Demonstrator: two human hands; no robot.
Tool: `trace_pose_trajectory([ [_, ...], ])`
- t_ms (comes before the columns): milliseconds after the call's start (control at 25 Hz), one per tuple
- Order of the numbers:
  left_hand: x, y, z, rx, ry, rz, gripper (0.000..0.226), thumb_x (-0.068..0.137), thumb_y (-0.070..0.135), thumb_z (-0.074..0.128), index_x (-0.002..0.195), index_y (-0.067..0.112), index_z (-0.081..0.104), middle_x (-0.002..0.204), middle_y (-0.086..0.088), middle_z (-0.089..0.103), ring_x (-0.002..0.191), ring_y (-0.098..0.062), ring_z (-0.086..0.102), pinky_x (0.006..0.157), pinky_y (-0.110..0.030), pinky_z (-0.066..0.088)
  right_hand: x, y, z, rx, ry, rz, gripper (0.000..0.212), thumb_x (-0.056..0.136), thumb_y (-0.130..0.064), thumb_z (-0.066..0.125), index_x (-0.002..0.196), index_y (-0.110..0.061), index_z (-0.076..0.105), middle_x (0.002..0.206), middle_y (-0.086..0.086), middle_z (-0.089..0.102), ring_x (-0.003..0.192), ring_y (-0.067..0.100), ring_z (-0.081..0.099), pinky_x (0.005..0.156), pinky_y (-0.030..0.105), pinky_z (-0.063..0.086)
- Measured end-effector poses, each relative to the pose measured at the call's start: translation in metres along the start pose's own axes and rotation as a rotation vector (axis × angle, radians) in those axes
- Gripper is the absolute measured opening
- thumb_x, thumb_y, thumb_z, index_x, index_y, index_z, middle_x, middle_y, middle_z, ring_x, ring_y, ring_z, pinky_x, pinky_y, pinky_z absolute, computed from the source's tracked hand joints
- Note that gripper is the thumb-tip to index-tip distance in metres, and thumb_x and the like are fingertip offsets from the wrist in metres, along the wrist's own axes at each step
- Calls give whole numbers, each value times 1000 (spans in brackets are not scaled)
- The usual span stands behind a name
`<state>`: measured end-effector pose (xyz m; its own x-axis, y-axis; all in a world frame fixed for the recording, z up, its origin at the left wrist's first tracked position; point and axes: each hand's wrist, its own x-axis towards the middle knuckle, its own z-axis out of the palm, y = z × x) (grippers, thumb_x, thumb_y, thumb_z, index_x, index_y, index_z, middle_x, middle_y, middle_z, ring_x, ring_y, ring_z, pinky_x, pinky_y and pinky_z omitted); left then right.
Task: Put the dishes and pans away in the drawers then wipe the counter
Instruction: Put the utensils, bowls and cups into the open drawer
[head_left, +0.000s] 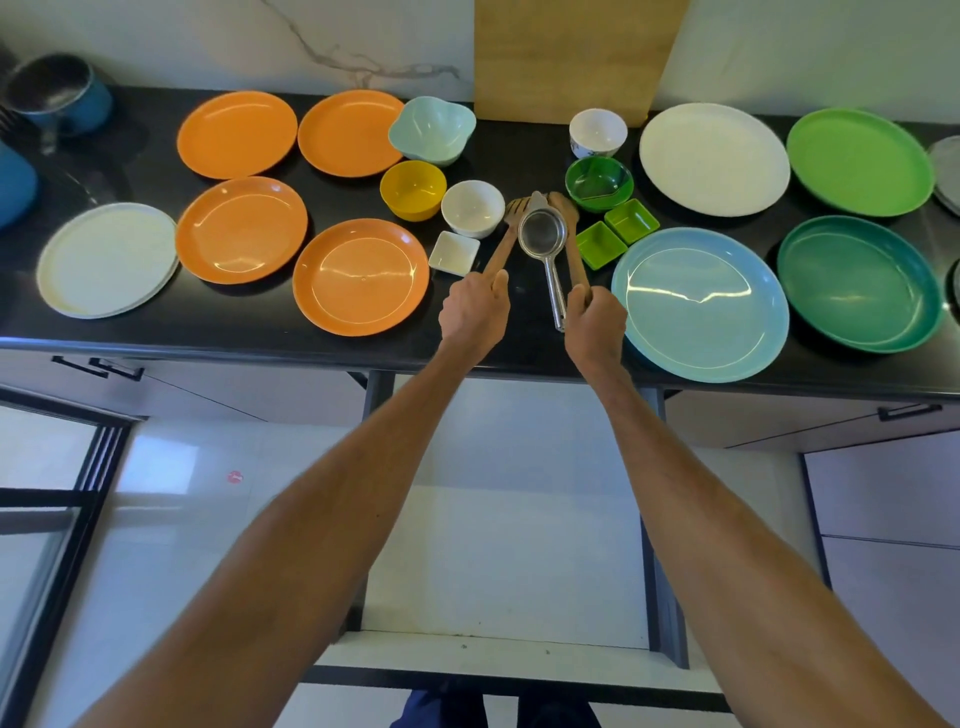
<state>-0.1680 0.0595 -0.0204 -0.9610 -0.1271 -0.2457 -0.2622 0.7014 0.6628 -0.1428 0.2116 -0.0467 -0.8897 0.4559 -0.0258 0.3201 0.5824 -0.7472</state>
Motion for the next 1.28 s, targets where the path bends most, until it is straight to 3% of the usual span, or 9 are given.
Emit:
trace_pose_trajectory([
  [120,0,-2,-5,-19,-34,-24,44,107,46,39,80,15,55,69,2,55,56,-8,51,50,-23,37,0,1,-3,100,-46,73,40,110,-23,43,98,6,69,82,11,60,62,8,51,47,4,33],
  [200,-1,-5,-8,7,-30,-37,47,108,47,36,74,18,51,67,2,53,55,-7,50,49,-23,37,-2,4,-3,173,-74,122,40,110,-24,43,102,6,69,86,12,63,69,12,56,50,5,35],
  [440,-12,0,-8,32,-3,12,47,108,48,34,76,19,52,67,3,53,56,-7,50,51,-23,40,-13,7,-2,343,-81,185,34,109,-25,43,96,-4,66,82,8,62,73,16,59,68,28,51],
  [640,-51,-12,7,-25,59,42,46,108,49,34,88,14,56,66,4,53,53,-6,48,49,-21,38,-46,17,-5,486,-93,214,29,107,-23,43,84,-17,60,69,-3,53,62,9,50,58,23,43],
  [760,-83,-33,22,-163,92,69,47,108,46,35,87,10,56,61,4,50,47,-8,43,44,-22,35,-79,28,-12,562,-126,247,28,109,-24,45,95,-13,66,74,-1,60,64,4,57,59,18,48],
  [1000,-163,-79,47,-172,89,305,35,110,36,37,92,11,54,60,7,44,44,-9,36,40,-30,38,-155,62,-36,600,-390,252,25,105,-26,56,119,-9,68,105,1,77,95,14,73,77,22,58],
  [1120,-206,-107,57,18,124,424,14,107,19,50,99,9,58,65,12,41,45,-5,33,45,-12,31,-187,86,-54,573,-545,251,24,98,-23,69,119,-12,70,110,0,78,104,13,74,88,24,59],
  [1200,-239,-129,64,-1,61,374,7,106,16,53,100,14,55,64,16,39,43,-7,36,43,-11,30,-212,108,-62,529,-604,298,27,93,-18,76,119,-14,70,110,-1,79,106,14,74,92,29,60],
  [1280,-271,-152,67,-38,-1,248,14,109,29,45,100,20,51,60,12,44,42,-10,41,39,-20,38,-238,136,-68,443,-610,358,28,89,-13,80,115,-15,72,106,-3,80,101,13,76,92,34,61],
])
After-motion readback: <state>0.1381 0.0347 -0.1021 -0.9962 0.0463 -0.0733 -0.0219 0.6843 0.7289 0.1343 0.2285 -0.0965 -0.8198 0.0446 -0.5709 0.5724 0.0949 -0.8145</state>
